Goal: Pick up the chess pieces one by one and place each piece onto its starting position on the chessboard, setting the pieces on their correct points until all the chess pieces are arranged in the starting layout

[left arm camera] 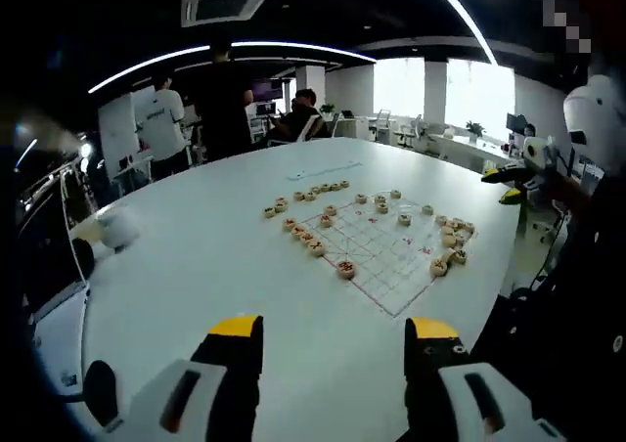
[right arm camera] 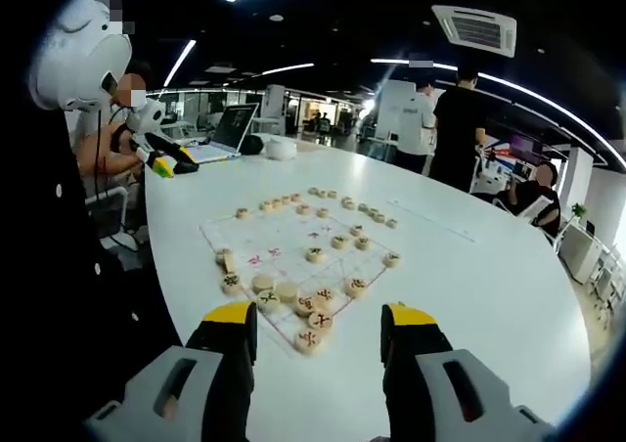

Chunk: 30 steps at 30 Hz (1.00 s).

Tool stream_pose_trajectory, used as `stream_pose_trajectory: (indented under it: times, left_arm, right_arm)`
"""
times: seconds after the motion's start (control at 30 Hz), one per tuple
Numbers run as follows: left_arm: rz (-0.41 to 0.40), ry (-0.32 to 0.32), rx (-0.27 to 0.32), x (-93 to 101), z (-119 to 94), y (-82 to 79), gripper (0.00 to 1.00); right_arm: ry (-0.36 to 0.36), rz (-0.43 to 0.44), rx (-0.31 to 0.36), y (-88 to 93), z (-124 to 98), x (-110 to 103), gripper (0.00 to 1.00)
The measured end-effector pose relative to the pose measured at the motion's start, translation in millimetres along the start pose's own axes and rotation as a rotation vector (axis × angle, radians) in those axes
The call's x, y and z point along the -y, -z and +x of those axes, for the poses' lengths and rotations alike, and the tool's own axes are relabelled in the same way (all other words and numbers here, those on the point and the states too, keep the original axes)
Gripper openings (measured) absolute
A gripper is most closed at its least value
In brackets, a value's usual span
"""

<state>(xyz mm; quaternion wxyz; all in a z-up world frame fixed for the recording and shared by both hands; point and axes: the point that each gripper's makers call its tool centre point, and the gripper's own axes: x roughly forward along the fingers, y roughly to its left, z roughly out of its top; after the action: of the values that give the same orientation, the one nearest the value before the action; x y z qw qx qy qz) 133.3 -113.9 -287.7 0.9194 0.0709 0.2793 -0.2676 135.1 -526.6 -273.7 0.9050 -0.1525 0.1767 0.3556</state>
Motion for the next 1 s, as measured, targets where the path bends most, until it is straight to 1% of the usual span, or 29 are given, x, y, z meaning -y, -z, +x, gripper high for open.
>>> stream_pose_trajectory:
  times: [0.07,0.13,0.27,0.47,0.7,0.8,0.9,1.0]
  left_arm:
    - [-0.01,-0.011,0.003,-2.8,-2.8,4.2,0.59]
    - [-0.024,-0.013,0.01,-4.1,-3.2,4.2,0.59]
    - [-0.017,-0.006,0.022,-1.7,-1.8,-0.4,0.59]
    - [-0.007,0.005,0.023,1.1,2.9,-5.7,0.58]
    - [0.004,0.035,-0.002,8.3,19.0,-16.8,0.58]
    - [0.002,0.042,-0.004,10.7,28.7,-25.4,0.56]
    - [0.004,0.084,-0.012,20.0,42.3,-32.3,0.54]
    - [0.017,0.096,-0.035,21.7,54.2,-34.0,0.53]
  right_arm:
    - [-0.005,-0.001,-0.007,0.5,0.4,-1.6,0.52]
    - [-0.006,-0.007,-0.014,0.8,1.5,-2.3,0.52]
    - [-0.007,-0.012,-0.017,-0.9,2.8,-3.2,0.52]
    - [-0.004,-0.017,-0.023,-1.2,2.9,-2.2,0.51]
    - [-0.002,-0.017,-0.03,0.4,1.8,-0.5,0.51]
    - [-0.002,-0.016,-0.028,0.2,1.5,-0.8,0.51]
    - [-0.003,-0.019,-0.026,-0.3,1.2,-1.9,0.51]
    - [-0.001,-0.018,-0.028,0.9,0.0,-1.9,0.51]
